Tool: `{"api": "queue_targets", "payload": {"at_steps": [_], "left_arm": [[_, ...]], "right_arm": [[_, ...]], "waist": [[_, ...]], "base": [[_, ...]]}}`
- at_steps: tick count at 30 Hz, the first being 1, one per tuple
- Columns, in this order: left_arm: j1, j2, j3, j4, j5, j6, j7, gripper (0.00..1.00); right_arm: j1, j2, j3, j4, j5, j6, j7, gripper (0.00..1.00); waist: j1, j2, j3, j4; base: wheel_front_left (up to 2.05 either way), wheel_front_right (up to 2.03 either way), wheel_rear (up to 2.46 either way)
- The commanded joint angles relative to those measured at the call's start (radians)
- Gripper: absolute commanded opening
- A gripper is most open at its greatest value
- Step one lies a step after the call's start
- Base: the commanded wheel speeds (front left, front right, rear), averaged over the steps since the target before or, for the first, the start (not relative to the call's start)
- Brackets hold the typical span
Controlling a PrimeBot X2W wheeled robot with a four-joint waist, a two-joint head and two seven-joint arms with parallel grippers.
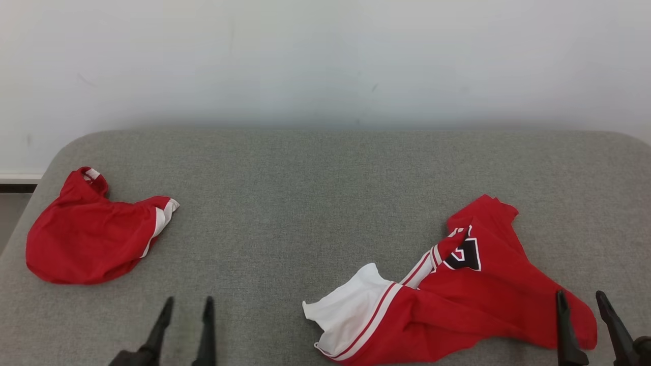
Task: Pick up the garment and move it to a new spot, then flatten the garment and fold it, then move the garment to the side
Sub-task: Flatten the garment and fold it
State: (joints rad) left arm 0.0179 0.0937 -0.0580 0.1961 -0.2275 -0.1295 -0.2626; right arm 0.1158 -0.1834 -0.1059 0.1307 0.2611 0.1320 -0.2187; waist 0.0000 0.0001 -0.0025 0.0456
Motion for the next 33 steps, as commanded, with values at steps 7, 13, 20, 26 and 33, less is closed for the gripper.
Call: {"api": "queue_targets", "payload": {"at_steps": [7,13,20,26,33], "left_arm": [[-0.133,0.014,-0.201,0.107,-0.099,-0.001,-0.003,1.0],[-0.242,0.027,-0.326,0.198,-0.182,0.0,0.049,1.0],[-0.348,0.047,-0.413,0.308,-0.256,0.0,0.163,1.0],[-0.367,0.064,-0.47,0.373,-0.328,0.0,0.287,1.0],[-0.365,0.064,-0.495,0.431,-0.354,0.004,0.382,1.0]], "right_arm": [[-0.025,-0.012,0.027,0.023,0.016,-0.003,-0.001,1.0],[-0.044,-0.017,0.048,0.041,0.022,-0.003,-0.008,1.0],[-0.063,-0.011,0.051,0.057,0.02,-0.003,-0.014,1.0],[-0.071,-0.009,0.045,0.077,0.024,-0.003,-0.026,1.0],[-0.079,-0.003,0.048,0.092,0.017,-0.003,-0.032,1.0]], "waist": [[0.0,-0.0001,0.016,-0.009],[0.0,-0.0001,0.036,-0.026],[0.0,-0.0001,0.07,-0.067],[0.0,-0.0001,0.085,-0.091],[0.0,-0.0001,0.086,-0.097]], "base": [[0.0,0.0,0.0],[0.0,0.0,0.0],[0.0,0.0,0.0],[0.0,0.0,0.0],[0.0,0.0,0.0]]}}
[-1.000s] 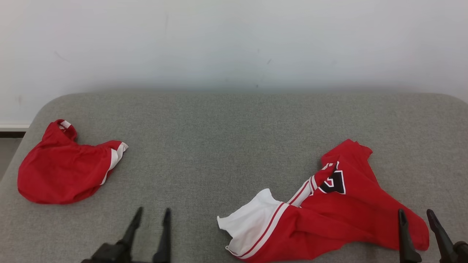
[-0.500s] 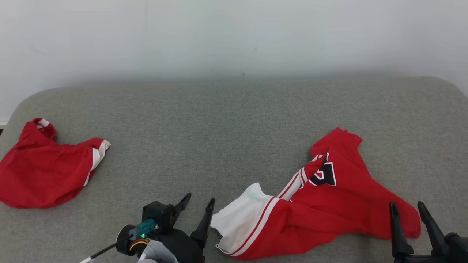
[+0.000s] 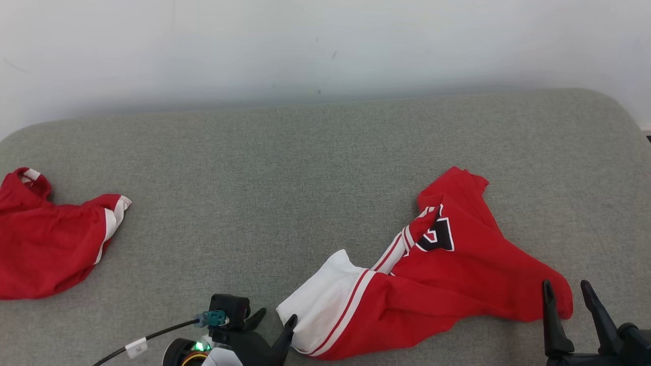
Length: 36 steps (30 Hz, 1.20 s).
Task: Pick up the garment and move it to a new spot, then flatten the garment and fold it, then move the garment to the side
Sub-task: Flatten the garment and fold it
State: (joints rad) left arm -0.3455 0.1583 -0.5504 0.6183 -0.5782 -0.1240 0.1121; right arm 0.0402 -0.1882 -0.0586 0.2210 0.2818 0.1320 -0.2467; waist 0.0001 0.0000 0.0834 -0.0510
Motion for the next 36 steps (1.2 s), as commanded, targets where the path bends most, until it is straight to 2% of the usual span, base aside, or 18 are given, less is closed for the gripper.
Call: {"api": "queue_targets", "payload": {"at_steps": [1,2,3,4,5,10,17,29,32,36], "left_arm": [[0.0,-0.007,-0.005,0.012,-0.011,-0.002,0.013,0.98],[0.0,-0.014,-0.01,0.01,-0.015,-0.003,0.013,0.62],[0.0,-0.02,-0.01,0.006,-0.023,-0.004,0.003,0.44],[0.0,-0.023,-0.01,0.004,-0.029,-0.004,-0.002,0.18],[0.002,-0.025,-0.011,0.004,-0.039,-0.005,-0.005,0.0],[-0.016,-0.024,-0.025,0.003,-0.052,-0.006,-0.046,0.0],[-0.149,0.031,0.002,-0.027,0.006,-0.004,-0.187,0.0],[-0.389,0.112,0.003,-0.084,0.063,-0.006,-0.273,0.0],[-0.384,0.126,-0.011,-0.114,0.061,-0.006,-0.29,0.0],[-0.298,0.16,-0.04,-0.157,0.06,-0.006,-0.308,0.0]], "right_arm": [[-0.006,0.001,0.001,0.003,-0.003,-0.003,-0.006,1.0],[-0.008,0.001,0.003,0.003,-0.003,-0.003,-0.007,1.0],[-0.009,-0.001,0.003,0.004,-0.003,-0.003,-0.008,1.0],[-0.01,-0.002,0.004,0.004,-0.002,-0.003,-0.009,1.0],[-0.01,-0.003,0.004,0.005,-0.002,-0.003,-0.008,1.0],[-0.009,-0.006,0.005,0.008,0.001,-0.003,-0.011,1.0],[-0.014,-0.006,0.001,0.012,-0.002,-0.003,-0.013,1.0],[0.001,-0.006,0.006,0.032,0.001,-0.003,-0.018,1.0],[0.006,0.004,0.003,0.035,-0.003,-0.003,-0.019,1.0],[0.018,0.01,-0.003,0.04,-0.003,-0.003,-0.018,1.0]], "waist": [[-0.0001,0.0,0.0,0.0],[-0.0001,0.0,0.0,0.0],[-0.0001,0.0,-0.001,0.0],[-0.0001,0.0,-0.001,0.0],[-0.0001,0.0,-0.002,0.0],[-0.0001,0.0,-0.008,0.003],[-0.0001,0.0,-0.024,0.015],[-0.0001,0.0,-0.054,0.012],[-0.0001,0.0,-0.06,0.012],[-0.0001,0.0,-0.064,0.018]], "base": [[0.0,0.0,0.0],[0.0,0.0,0.0],[0.0,0.0,0.0],[0.0,0.0,0.0],[0.0,0.0,0.0],[0.0,0.0,0.0],[0.0,0.0,0.0],[0.0,0.0,0.0],[0.0,0.0,0.0],[0.0,0.0,0.0]]}}
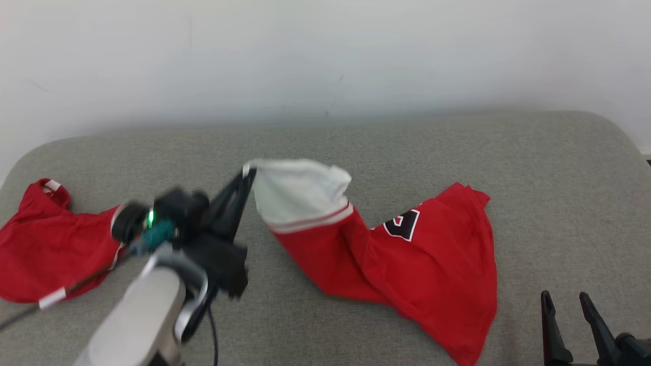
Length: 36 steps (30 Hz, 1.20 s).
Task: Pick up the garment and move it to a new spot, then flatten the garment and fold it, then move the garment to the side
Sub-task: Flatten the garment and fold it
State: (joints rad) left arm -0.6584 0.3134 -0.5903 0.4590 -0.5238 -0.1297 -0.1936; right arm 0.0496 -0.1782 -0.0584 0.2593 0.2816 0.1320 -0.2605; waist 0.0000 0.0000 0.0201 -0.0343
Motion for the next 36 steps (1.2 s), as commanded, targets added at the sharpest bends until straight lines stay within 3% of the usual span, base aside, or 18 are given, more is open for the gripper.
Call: {"api": "queue_targets", "payload": {"at_steps": [1,11,14,19,20,21,36], "left_arm": [[0.043,0.013,-0.005,-0.01,0.01,0.002,-0.009,0.0],[0.4,0.061,-0.019,-0.168,0.004,0.086,-0.062,0.0],[0.476,0.052,-0.01,-0.175,-0.008,0.11,-0.068,0.0],[0.546,0.026,-0.006,-0.134,-0.013,0.107,-0.072,0.0],[0.552,0.025,-0.009,-0.117,-0.007,0.104,-0.072,0.33],[0.551,0.019,-0.003,-0.111,-0.002,0.102,-0.073,1.0],[0.633,-0.066,0.365,-0.316,0.134,0.123,-0.072,1.0]], "right_arm": [[0.011,0.0,-0.004,0.003,-0.001,-0.003,-0.004,1.0],[0.024,0.002,-0.015,0.002,0.004,-0.003,-0.005,1.0],[0.021,-0.005,-0.011,0.002,0.007,-0.003,-0.005,1.0],[0.015,-0.011,-0.005,0.004,0.009,-0.003,-0.004,1.0],[0.013,-0.012,-0.004,0.005,0.009,-0.003,-0.004,1.0],[0.011,-0.013,-0.002,0.006,0.01,-0.003,-0.004,1.0],[0.023,-0.008,-0.004,0.005,0.007,-0.003,-0.004,1.0]], "waist": [[0.0,0.0,-0.002,0.006],[0.0,0.0,0.001,0.068],[0.0,0.0,0.006,0.085],[0.0,0.0,0.013,0.104],[0.0,0.0,0.014,0.104],[0.0,0.0,0.014,0.104],[0.0,0.0,-0.016,0.084]], "base": [[0.0,0.0,0.0],[0.0,0.0,0.0],[0.0,0.0,0.0],[0.0,0.0,0.0],[0.0,0.0,0.0],[0.0,0.0,0.0],[0.0,0.0,0.0]]}}
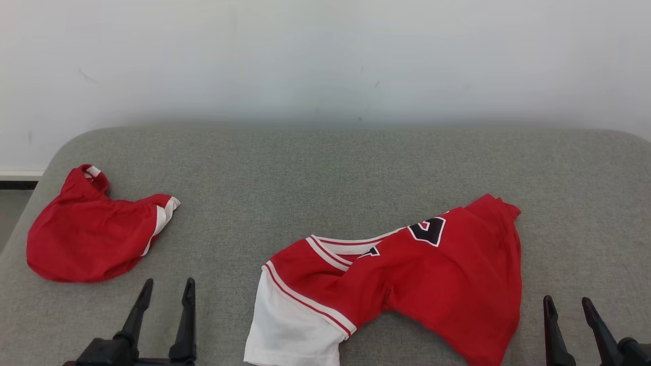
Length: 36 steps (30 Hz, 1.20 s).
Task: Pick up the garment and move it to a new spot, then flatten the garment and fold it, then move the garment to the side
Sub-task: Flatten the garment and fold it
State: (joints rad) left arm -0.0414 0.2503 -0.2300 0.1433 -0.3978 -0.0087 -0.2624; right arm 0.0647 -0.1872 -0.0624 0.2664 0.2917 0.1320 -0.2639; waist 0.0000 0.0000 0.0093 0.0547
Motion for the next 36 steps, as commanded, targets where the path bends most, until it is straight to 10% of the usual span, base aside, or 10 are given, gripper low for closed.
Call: {"api": "queue_targets", "payload": {"at_steps": [1,11,36], "left_arm": [[0.023,-0.01,0.03,-0.013,0.021,-0.001,-0.003,1.0],[0.091,-0.06,0.196,-0.046,0.098,-0.031,-0.003,1.0],[0.079,-0.109,0.245,0.052,0.166,-0.082,-0.003,1.0]], "right_arm": [[0.009,0.001,0.001,-0.002,-0.003,-0.003,0.0,1.0],[0.024,0.008,-0.001,-0.015,-0.007,-0.003,0.0,1.0],[0.063,0.056,0.093,-0.159,-0.049,-0.003,0.044,1.0]], "waist": [[0.0,0.0,-0.008,-0.008],[0.0,0.0,-0.029,-0.038],[0.0,0.0,-0.045,-0.032]], "base": [[0.0,0.0,0.0],[0.0,0.0,0.0],[0.0,0.0,0.0]]}}
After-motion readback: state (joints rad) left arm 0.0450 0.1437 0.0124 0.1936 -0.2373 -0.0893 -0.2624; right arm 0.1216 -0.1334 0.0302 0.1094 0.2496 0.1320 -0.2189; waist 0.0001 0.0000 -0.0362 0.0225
